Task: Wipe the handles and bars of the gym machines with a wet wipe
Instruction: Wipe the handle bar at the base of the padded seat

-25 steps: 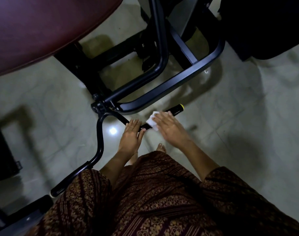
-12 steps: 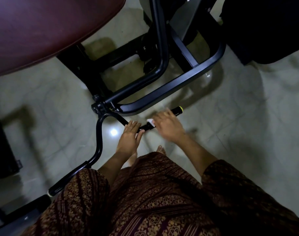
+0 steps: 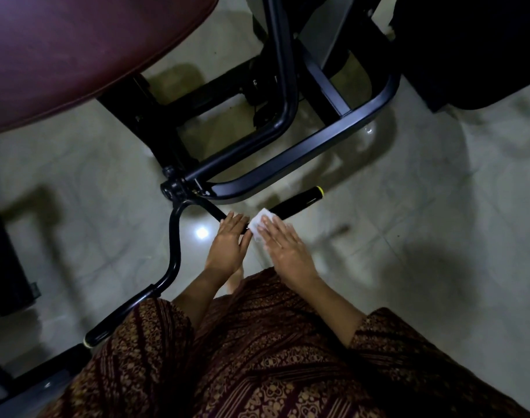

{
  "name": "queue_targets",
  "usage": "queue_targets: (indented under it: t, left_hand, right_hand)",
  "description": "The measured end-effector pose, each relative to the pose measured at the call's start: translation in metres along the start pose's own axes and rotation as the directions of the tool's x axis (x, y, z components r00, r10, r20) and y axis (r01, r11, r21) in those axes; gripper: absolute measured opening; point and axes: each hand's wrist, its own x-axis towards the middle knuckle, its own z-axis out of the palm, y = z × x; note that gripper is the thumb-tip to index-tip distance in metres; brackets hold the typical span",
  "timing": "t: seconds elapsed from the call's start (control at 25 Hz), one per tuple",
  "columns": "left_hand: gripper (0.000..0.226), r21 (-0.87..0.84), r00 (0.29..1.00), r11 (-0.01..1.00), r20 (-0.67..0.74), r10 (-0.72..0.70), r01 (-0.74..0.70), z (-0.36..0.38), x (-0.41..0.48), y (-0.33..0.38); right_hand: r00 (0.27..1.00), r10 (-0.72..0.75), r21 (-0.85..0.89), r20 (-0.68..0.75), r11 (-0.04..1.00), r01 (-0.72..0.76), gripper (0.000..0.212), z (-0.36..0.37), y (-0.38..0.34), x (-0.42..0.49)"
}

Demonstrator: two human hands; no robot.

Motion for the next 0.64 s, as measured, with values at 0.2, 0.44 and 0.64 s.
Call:
queue_targets:
  t: [0.2, 0.44, 0.64]
  left_hand:
    - [0.039, 0.002, 1.000, 1.000, -0.015, -0.001, 0.001, 0.000, -0.001, 0.001]
    - [0.040, -0.002, 1.000, 1.000, -0.009, -0.007, 0.007, 0.000, -0.001, 0.002]
    - [0.041, -0.012, 1.000, 1.000, 0.003, -0.013, 0.013, 0.000, -0.001, 0.001]
  right_hand:
    - [0.800, 0.595, 0.349, -0.080, 0.768, -0.537, 0.048, -0.018, 0.032, 0.018]
    - [0.802, 0.593, 0.590, 0.075, 0.622, -0.515, 0.066, -0.014, -0.040, 0.025]
    - [0.687, 0.711, 0.719, 0.151, 0.398, -0.570, 0.061, -0.021, -0.043, 0.049]
